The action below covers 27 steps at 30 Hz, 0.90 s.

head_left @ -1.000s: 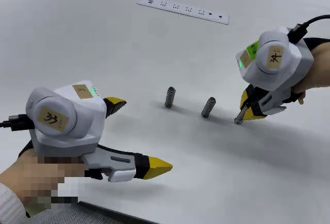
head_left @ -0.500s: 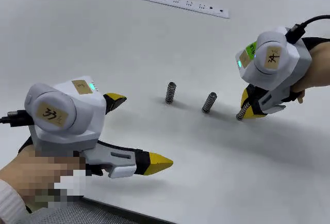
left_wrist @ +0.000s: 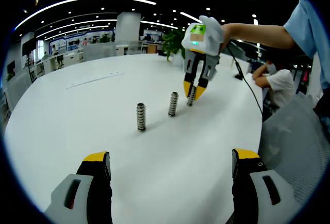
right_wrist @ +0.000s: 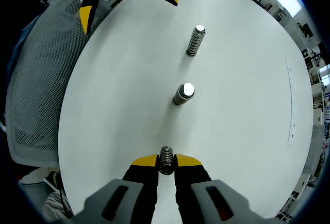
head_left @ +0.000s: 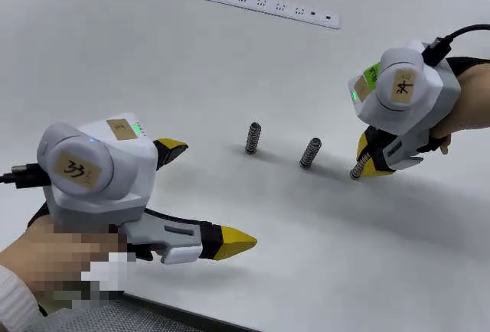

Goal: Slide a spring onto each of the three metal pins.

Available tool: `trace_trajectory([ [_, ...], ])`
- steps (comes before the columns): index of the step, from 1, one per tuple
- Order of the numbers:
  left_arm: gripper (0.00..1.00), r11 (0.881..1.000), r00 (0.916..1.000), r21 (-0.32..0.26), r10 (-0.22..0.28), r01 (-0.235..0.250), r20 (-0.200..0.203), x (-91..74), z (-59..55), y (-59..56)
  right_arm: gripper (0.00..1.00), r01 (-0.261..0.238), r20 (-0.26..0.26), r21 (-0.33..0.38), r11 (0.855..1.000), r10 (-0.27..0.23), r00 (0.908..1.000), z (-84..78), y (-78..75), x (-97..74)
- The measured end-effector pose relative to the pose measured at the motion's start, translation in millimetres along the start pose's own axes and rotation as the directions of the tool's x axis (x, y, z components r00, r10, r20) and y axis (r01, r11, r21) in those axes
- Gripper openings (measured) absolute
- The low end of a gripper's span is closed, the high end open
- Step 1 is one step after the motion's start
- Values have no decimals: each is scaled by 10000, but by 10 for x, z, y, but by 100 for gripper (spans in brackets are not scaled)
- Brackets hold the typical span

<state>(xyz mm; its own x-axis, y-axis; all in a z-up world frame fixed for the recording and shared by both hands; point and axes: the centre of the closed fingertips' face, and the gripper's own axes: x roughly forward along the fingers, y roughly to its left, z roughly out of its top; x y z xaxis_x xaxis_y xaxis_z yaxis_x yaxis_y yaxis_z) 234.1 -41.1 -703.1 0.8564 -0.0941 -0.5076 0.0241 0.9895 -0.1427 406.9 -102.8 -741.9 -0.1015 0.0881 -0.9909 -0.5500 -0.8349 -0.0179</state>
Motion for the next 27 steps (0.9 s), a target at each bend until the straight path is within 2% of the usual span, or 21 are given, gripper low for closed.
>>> trace_trajectory([
  [3, 100, 10000, 10000, 1, 0, 0, 6, -3, 4, -4, 14, -8, 8, -30, 10000, 8, 10000, 0, 7, -2],
  [6, 100, 10000, 10000, 5, -8, 8, -9, -3, 1, -9, 22, 18, 67, 33, 10000, -19, 10000, 4, 5, -8],
  [10, 100, 10000, 10000, 18, -21, 21, 4, -4, 4, -12, 27, 101, 155, 100, 9999, -102, 9998, 7, -2, -27],
  [15, 100, 10000, 10000, 45, -30, 30, -19, -4, 3, -18, 47, 301, 468, 340, 9990, -316, 9984, 15, -22, -51],
  [27, 100, 10000, 10000, 67, -64, 64, -4, -4, 10, -15, 82, 417, 1317, 1104, 9930, -562, 9897, 53, 20, -70],
])
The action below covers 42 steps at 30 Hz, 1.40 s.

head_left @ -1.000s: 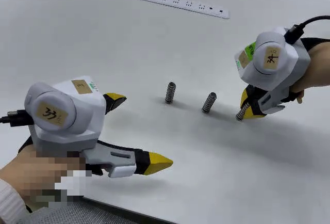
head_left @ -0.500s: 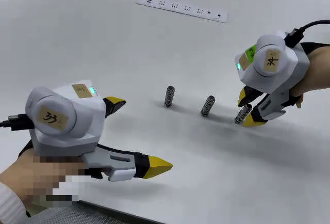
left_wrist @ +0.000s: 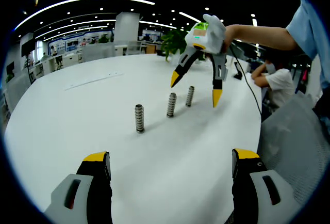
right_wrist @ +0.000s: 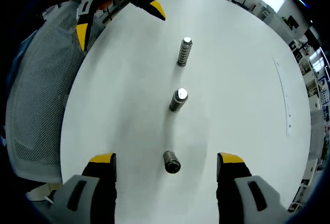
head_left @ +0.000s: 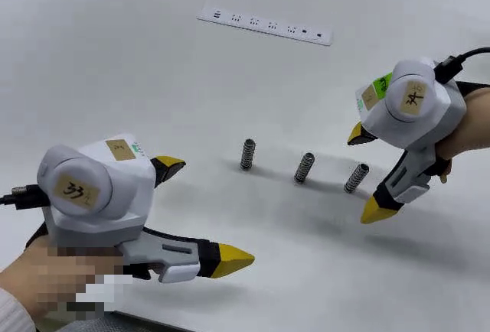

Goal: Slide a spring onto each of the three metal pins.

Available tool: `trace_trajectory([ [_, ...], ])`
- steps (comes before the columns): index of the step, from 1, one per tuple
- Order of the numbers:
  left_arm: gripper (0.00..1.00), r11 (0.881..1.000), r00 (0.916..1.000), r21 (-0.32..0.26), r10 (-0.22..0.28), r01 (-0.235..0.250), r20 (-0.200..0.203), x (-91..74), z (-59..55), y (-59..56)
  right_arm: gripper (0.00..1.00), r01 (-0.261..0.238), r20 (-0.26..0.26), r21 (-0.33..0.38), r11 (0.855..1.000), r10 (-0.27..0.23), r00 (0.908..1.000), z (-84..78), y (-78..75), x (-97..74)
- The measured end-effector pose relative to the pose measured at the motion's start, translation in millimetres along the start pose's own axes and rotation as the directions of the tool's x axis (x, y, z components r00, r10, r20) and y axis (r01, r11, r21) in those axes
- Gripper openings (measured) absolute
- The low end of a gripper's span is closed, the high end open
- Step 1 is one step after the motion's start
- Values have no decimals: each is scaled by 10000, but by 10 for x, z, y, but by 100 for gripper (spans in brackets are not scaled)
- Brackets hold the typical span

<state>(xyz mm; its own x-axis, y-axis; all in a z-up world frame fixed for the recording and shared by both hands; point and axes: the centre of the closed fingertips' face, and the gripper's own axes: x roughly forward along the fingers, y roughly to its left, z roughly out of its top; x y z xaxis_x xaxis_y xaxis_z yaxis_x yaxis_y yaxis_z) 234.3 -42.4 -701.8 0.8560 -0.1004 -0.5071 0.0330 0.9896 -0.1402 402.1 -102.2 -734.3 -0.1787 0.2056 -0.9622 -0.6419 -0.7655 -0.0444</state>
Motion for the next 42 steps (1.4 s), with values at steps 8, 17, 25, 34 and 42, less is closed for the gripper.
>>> trace_trajectory([
  [8, 100, 10000, 10000, -4, 43, -43, 5, -14, 6, 29, 96, 257, 608, 407, 9988, -282, 9978, 20, 33, -17],
  [17, 100, 10000, 10000, 75, -6, 6, -7, -13, 36, 3, 99, 544, 1248, 1365, 9891, -716, 9896, -20, 110, -58],
  [25, 100, 10000, 10000, 66, 50, -50, 9, -38, 33, 23, 99, 823, 2142, 2342, 9687, -1340, 9676, -49, 252, -126],
  [34, 100, 9999, 9999, 83, 121, -121, 0, -75, 26, 18, 99, 1010, 2686, 3361, 9364, -1981, 9427, -132, 533, -197],
  [42, 99, 9997, 9998, 55, 223, -223, -3, -110, 21, 29, 99, 1117, 3014, 4111, 9047, -2505, 9200, -196, 710, -259],
])
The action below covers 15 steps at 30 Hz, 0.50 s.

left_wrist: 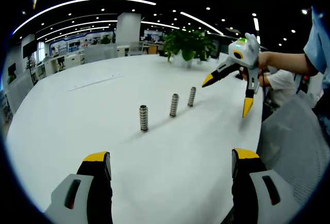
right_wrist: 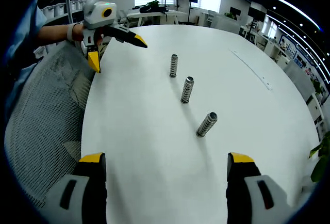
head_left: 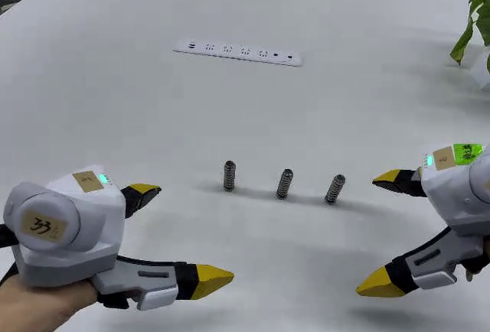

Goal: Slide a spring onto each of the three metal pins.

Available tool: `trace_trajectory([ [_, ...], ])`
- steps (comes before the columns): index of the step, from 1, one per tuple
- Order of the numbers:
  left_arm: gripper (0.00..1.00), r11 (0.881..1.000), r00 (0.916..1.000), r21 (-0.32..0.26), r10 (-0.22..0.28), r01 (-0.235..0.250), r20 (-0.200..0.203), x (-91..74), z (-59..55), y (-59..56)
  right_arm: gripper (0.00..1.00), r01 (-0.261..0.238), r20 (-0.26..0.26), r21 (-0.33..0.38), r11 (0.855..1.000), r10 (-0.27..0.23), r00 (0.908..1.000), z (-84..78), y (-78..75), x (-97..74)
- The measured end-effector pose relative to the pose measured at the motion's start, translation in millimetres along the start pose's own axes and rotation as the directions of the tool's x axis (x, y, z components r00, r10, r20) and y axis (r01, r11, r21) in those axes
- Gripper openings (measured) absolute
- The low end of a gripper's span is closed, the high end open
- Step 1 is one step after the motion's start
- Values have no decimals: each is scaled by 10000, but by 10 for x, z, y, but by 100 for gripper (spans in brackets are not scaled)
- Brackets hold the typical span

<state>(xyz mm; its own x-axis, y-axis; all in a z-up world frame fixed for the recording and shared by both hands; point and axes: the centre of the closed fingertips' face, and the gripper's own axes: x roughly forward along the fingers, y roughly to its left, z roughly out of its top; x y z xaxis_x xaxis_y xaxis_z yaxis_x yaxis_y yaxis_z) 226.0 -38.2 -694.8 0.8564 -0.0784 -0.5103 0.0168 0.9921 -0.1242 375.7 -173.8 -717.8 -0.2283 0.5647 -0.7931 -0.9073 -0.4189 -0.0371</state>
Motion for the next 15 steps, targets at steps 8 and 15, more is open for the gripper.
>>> trace_trajectory([
  [8, 100, 10000, 10000, 65, -3, 3, -12, 2, 12, -8, 99, 405, 502, 560, 9976, -433, 9978, -80, 59, -137],
  [15, 100, 10000, 10000, 76, -18, 18, -21, 5, 22, -15, 99, 872, 1037, 1125, 9898, -990, 9897, -80, 89, -259],
])
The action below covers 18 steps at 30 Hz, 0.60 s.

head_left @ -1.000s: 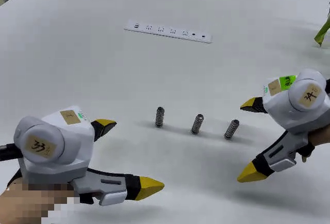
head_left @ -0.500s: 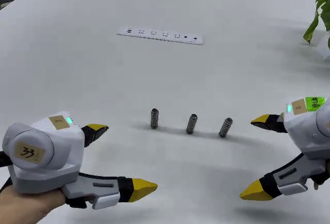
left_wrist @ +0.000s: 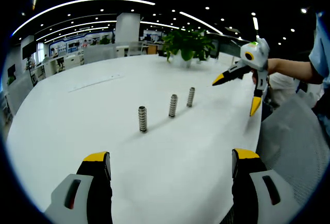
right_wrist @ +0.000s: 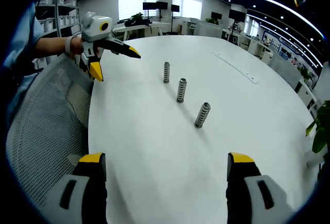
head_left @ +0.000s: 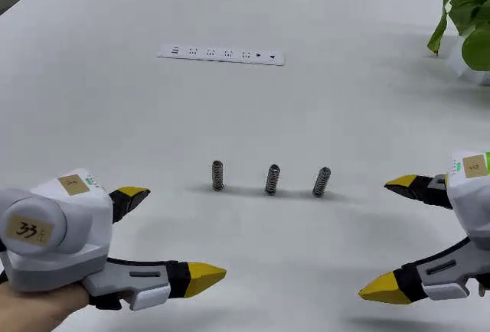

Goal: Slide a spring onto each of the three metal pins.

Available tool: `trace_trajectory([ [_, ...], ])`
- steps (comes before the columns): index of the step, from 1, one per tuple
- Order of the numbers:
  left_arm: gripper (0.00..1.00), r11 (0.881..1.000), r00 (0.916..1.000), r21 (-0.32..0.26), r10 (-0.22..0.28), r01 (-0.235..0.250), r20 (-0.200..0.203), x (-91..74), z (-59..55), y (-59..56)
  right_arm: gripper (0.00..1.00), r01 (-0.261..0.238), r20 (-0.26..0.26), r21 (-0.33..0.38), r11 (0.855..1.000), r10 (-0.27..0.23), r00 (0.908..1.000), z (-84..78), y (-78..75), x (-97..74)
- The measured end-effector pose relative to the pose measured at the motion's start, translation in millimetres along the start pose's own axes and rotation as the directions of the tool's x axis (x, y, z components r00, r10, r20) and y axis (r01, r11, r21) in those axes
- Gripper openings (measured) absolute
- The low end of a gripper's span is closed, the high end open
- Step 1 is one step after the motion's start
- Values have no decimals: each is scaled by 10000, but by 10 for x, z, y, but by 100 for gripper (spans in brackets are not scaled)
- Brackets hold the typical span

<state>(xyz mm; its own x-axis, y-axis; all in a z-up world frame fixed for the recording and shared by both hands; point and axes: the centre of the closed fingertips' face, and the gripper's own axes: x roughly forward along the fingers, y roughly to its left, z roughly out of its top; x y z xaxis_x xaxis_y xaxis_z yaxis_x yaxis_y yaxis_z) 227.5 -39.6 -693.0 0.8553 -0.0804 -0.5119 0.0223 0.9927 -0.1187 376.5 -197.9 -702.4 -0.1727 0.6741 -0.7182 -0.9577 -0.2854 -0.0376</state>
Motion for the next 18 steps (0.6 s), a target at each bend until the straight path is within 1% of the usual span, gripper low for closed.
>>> trace_trajectory([
  [4, 100, 10000, 10000, 47, -9, 9, -60, -2, -2, -12, 99, 332, 367, 283, 9990, -342, 9987, 9, -10, -82],
  [9, 100, 10000, 9999, 8, 63, -63, -79, -10, -1, -15, 99, 592, 614, 632, 9962, -631, 9961, -25, 17, -179],
  [13, 100, 9999, 9999, -24, 152, -152, -75, -21, 5, -10, 99, 756, 750, 873, 9933, -822, 9938, -70, 34, -227],
  [18, 100, 9998, 9997, -28, 178, -178, -149, -17, -40, 19, 99, 887, 870, 1218, 9886, -996, 9912, -127, 59, -259],
])
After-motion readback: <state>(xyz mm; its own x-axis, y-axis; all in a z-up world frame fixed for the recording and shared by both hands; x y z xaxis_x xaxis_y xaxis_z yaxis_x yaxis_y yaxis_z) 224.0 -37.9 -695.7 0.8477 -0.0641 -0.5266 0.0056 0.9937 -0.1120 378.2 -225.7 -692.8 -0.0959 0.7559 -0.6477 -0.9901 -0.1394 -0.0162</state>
